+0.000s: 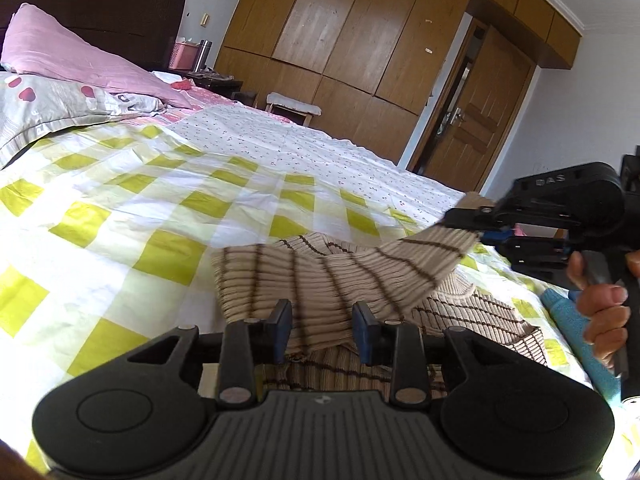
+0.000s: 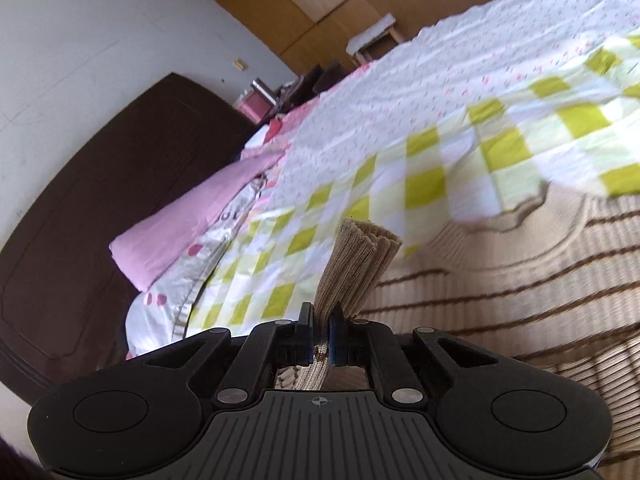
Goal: Fold small clothes
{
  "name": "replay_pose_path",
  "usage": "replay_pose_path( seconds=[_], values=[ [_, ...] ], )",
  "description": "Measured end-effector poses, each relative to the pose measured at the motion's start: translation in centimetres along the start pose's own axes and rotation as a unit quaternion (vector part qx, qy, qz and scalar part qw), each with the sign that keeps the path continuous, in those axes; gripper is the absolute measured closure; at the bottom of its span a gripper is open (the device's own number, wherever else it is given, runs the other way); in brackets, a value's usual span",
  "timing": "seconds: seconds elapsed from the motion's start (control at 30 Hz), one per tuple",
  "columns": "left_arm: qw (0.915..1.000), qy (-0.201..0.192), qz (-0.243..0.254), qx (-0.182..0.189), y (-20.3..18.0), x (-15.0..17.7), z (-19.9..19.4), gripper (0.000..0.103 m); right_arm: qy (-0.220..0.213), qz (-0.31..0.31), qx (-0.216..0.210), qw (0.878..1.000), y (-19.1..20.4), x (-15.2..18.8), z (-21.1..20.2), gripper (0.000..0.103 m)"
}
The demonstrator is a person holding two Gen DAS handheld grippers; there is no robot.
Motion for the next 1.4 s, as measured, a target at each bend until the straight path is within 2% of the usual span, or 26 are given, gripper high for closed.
replay_pose_path(
  seconds=[0.13,0.2,0.33,0.43,0.63,0.8,0.93,1.13,1.4],
  values=[
    [0.9999,0.010,0.005,-0.004,-0.3,0.4,0.6,0.064,-0.047,-0.004,0.045,0.998,-3.4,-0.7,-4.6,0.095],
    [0.9997,0.019,0.012,-0.010,-0.5,0.9,1.2,0.064,-0.055,0.003,0.071,0.996,-5.3,-0.1,-5.8,0.095],
    [0.9980,0.047,0.028,-0.031,-0.7,2.2,2.9,0.064,-0.033,0.022,0.122,0.992,-9.4,2.9,-6.0,0.095],
    [0.9958,0.064,0.041,-0.051,-0.7,3.1,3.7,0.064,-0.030,0.023,0.156,0.987,-11.0,4.4,-5.8,0.095],
    [0.9949,0.068,0.051,-0.056,-0.8,3.5,3.9,0.064,-0.035,0.037,0.153,0.987,-12.3,4.8,-6.6,0.095],
    [0.9949,0.070,0.050,-0.054,-0.7,3.4,4.1,0.064,-0.033,0.051,0.152,0.987,-12.9,5.7,-7.2,0.090],
    [0.9949,0.069,0.051,-0.053,-0.7,3.3,4.1,0.064,-0.031,0.060,0.167,0.984,-13.4,6.3,-7.9,0.088],
    [0.9948,0.066,0.053,-0.057,-0.7,3.3,3.9,0.064,-0.036,0.038,0.212,0.976,-14.0,6.4,-9.7,0.088],
    [0.9947,0.049,0.068,-0.060,-1.2,3.2,3.0,0.064,-0.056,0.004,0.236,0.970,-13.5,6.1,-11.7,0.088]
  ],
)
Point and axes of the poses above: each gripper's, at about its wrist camera, not at the fingertips, and z roughly the way its jaws point, y to its left, x to its underside, the point moved 5 cm from there along z, roughly the way its jaws point, and after that the axes turned 6 degrees about -z, right-handed, at the moved point
